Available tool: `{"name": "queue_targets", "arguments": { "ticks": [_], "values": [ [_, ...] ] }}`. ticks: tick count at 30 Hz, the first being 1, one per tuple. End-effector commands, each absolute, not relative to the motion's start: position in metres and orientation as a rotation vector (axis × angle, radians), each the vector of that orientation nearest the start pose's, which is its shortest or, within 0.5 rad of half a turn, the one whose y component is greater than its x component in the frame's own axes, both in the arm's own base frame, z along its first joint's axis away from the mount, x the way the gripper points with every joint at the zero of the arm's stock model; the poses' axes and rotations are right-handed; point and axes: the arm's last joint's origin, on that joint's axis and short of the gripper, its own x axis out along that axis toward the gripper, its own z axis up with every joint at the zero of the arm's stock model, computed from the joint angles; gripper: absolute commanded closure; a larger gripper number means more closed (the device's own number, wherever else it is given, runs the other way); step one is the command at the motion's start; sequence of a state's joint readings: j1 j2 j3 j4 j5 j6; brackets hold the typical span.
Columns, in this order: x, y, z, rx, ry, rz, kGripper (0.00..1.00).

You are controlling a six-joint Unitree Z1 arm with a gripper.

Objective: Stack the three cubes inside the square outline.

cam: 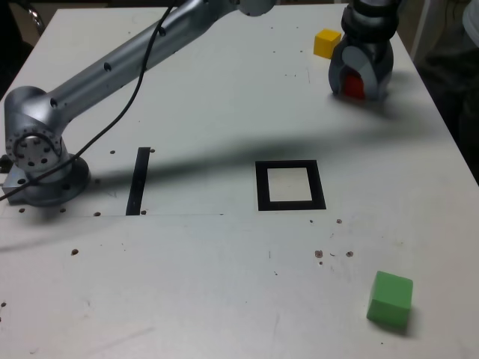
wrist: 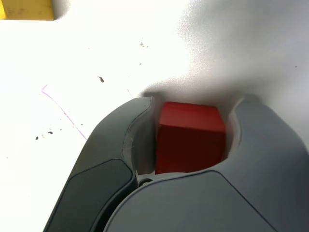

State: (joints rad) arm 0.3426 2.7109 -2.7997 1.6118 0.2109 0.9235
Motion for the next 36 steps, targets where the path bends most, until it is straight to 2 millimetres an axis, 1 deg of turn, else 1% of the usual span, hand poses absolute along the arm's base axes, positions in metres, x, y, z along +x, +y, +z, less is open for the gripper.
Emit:
{"name": "queue_targets", "arguments": {
  "ticks": [1, 8, 11, 14, 17, 20, 23, 28, 32, 36],
  "values": [
    [0.499, 0.189, 0.216, 0.618, 1.594, -0.291, 0.66],
    [0.496, 0.186, 0.228, 0.615, 1.578, -0.294, 0.84],
    [0.495, 0.183, 0.235, 0.618, 1.567, -0.296, 0.87],
    [0.491, 0.174, 0.249, 0.631, 1.557, -0.3, 0.87],
    [0.484, 0.156, 0.268, 0.643, 1.558, -0.303, 0.87],
    [0.475, 0.13, 0.285, 0.641, 1.571, -0.303, 0.87],
    [0.468, 0.105, 0.292, 0.626, 1.594, -0.304, 0.87],
    [0.451, 0.064, 0.297, 0.62, 1.652, -0.298, 0.87],
    [0.426, 0.037, 0.304, 0.593, 1.687, -0.26, 0.87],
    [0.394, 0.018, 0.304, 0.525, 1.708, -0.189, 0.87]
  ]
}}
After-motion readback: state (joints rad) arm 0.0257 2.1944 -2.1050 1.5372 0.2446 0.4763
